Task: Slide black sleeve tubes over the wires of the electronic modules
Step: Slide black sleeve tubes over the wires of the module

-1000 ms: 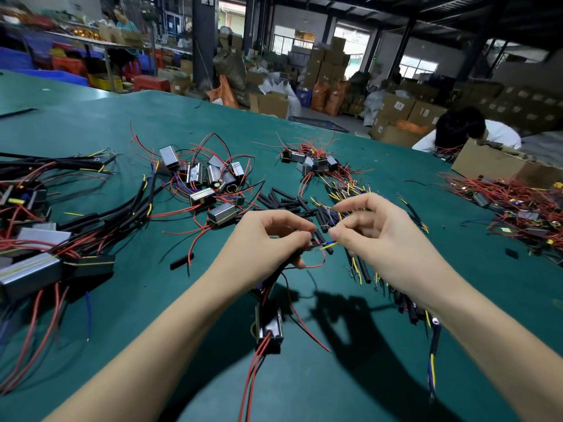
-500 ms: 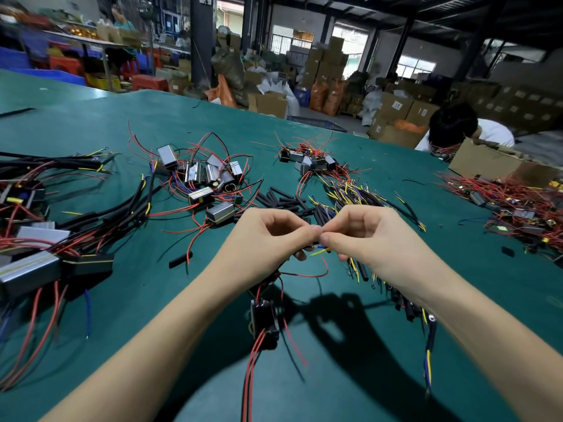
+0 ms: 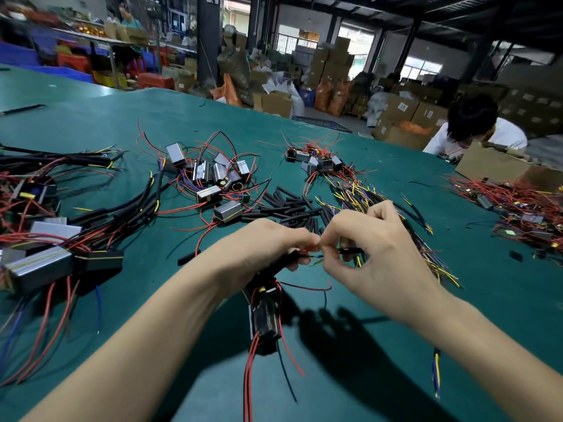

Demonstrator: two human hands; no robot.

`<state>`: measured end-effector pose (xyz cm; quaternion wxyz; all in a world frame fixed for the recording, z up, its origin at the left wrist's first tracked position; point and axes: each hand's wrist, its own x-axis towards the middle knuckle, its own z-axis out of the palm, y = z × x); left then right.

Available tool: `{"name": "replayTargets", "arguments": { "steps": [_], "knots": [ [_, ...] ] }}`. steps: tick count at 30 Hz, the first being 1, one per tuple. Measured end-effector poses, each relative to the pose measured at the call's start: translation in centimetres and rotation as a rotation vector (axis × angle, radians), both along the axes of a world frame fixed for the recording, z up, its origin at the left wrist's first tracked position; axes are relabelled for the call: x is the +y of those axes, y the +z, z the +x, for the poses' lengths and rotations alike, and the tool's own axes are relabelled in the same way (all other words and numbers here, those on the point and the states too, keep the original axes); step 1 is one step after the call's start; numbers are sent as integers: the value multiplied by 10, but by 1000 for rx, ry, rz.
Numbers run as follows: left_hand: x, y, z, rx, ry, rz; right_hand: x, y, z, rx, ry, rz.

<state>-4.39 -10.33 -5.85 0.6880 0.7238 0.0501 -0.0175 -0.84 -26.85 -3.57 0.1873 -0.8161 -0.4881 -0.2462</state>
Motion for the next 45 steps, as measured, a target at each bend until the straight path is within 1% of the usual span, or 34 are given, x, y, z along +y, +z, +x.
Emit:
{"name": "replayTargets", "arguments": {
  "steps": [2,4,5,6,8,10,12,13,16,18,20,21,22,23,24,26,28,29,30,33,36,38,40,42,43,45],
  "knots": [
    [-3,2,-5,-199,24,44,-1,2,3,216,28,99],
    [-5,3,-8,-377,55,193,-3,4,6,453,45,211],
    [-5,3,-9,-428,48,260,-4,4,8,540,40,243],
    [-5,4,-9,-455,36,304,-5,4,9,601,37,260],
    [-4,4,-10,-466,26,370,-7,3,10,659,42,262],
    [-4,5,-11,-470,22,459,-8,1,9,635,49,238],
    [-5,7,-12,-496,15,544,-9,1,7,522,62,209],
    [-5,8,-13,-507,11,568,-9,2,7,421,68,184],
    [-4,12,-14,-472,-45,555,-9,4,7,-31,77,50],
    [-4,14,-16,-382,-135,468,-11,6,9,-377,91,-54],
    [-4,16,-19,-286,-213,273,-13,8,13,-649,105,-111],
    [-5,16,-20,-247,-226,186,-13,8,14,-704,96,-113],
    [-5,16,-21,-220,-219,131,-12,7,14,-682,78,-100],
    [-6,14,-20,-206,-195,111,-11,6,13,-585,55,-74],
    [-7,12,-17,-211,-158,132,-11,4,11,-433,40,-43],
    [-11,5,-13,-273,-62,260,-11,1,6,-65,38,33],
    [-15,1,-11,-390,56,409,-12,5,4,300,31,121],
    [-17,-1,-12,-455,109,487,-13,7,5,442,17,163],
    [-19,-3,-12,-515,149,565,-13,9,7,537,-7,182],
    [-23,-6,-16,-611,205,788,-14,15,14,690,-49,115],
    [-24,-5,-18,-645,231,919,-16,16,18,827,-37,92],
    [-25,-4,-18,-659,231,983,-17,16,20,875,-36,82],
    [-25,-4,-17,-659,215,1022,-17,18,20,840,-11,42],
    [-24,-4,-17,-652,191,1032,-16,18,19,672,-9,-41],
    [-24,-5,-17,-641,180,1022,-17,18,18,522,-19,-95],
    [-24,-6,-15,-602,170,979,-17,15,14,80,-46,-225]
  ]
}}
